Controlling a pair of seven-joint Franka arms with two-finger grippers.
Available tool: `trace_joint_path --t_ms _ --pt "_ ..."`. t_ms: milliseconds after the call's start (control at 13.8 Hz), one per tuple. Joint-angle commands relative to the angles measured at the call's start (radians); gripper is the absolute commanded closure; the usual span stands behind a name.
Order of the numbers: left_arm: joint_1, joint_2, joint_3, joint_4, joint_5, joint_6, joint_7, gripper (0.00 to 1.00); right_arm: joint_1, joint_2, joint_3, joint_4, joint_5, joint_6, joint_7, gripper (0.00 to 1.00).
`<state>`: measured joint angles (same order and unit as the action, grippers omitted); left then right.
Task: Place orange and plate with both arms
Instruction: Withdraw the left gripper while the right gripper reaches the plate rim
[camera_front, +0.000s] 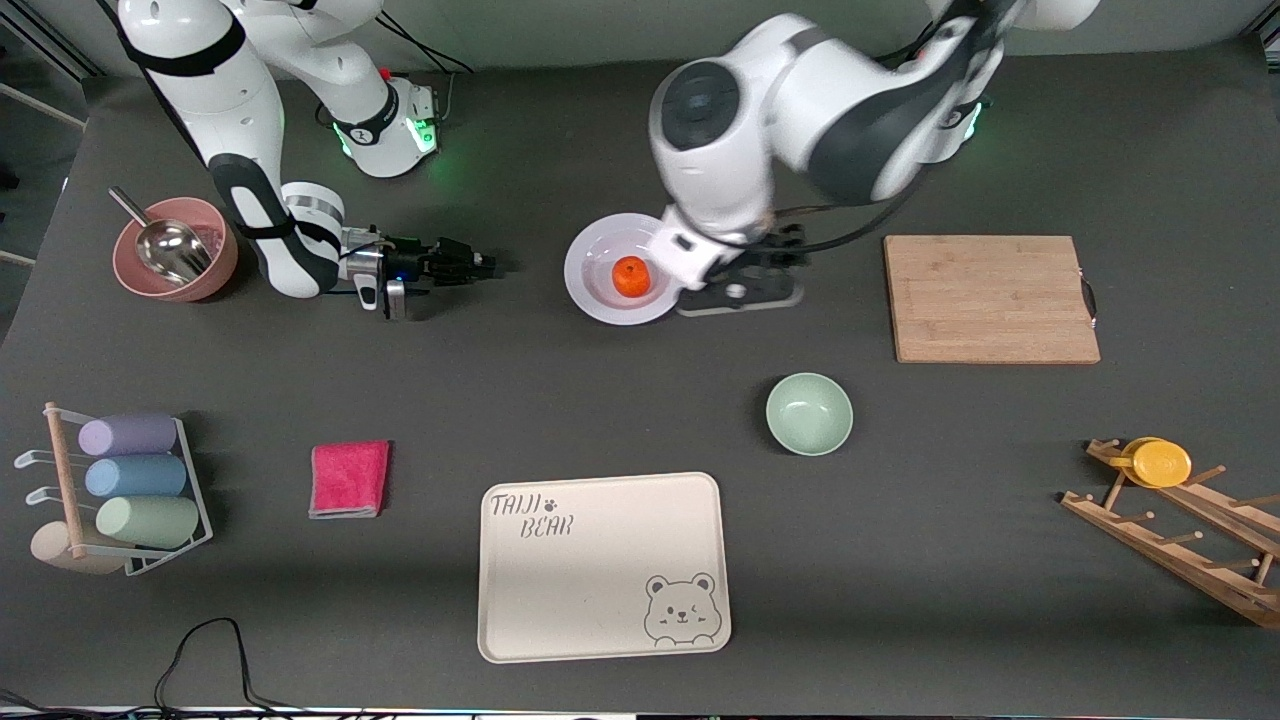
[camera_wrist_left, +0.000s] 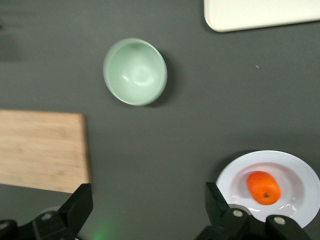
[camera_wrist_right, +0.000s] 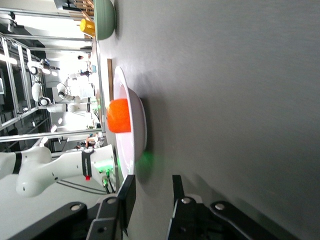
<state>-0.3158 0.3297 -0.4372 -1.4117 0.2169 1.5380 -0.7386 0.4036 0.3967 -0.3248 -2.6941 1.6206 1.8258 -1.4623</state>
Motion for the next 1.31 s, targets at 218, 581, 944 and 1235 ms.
trace_joint_path --t_ms 218,581,944,1235 --pt "0.403 -0.210 0.005 -0.021 -0.045 -0.075 0.435 0.00 0.141 0.022 0.056 0.017 0.234 0.006 -0.027 0.64" --pt "0.708 -0.336 0.014 -0.194 -0.183 0.003 0.606 0.00 0.210 0.065 0.111 0.053 0.404 0.006 -0.038 0.64" --pt "0.727 -0.432 0.051 -0.345 -0.255 0.114 0.667 0.00 0.233 0.082 0.182 0.089 0.517 0.053 -0.038 0.64" --pt "0.722 -0.451 0.051 -0.360 -0.257 0.099 0.671 0.00 0.233 0.082 0.201 0.093 0.542 0.064 -0.039 0.68"
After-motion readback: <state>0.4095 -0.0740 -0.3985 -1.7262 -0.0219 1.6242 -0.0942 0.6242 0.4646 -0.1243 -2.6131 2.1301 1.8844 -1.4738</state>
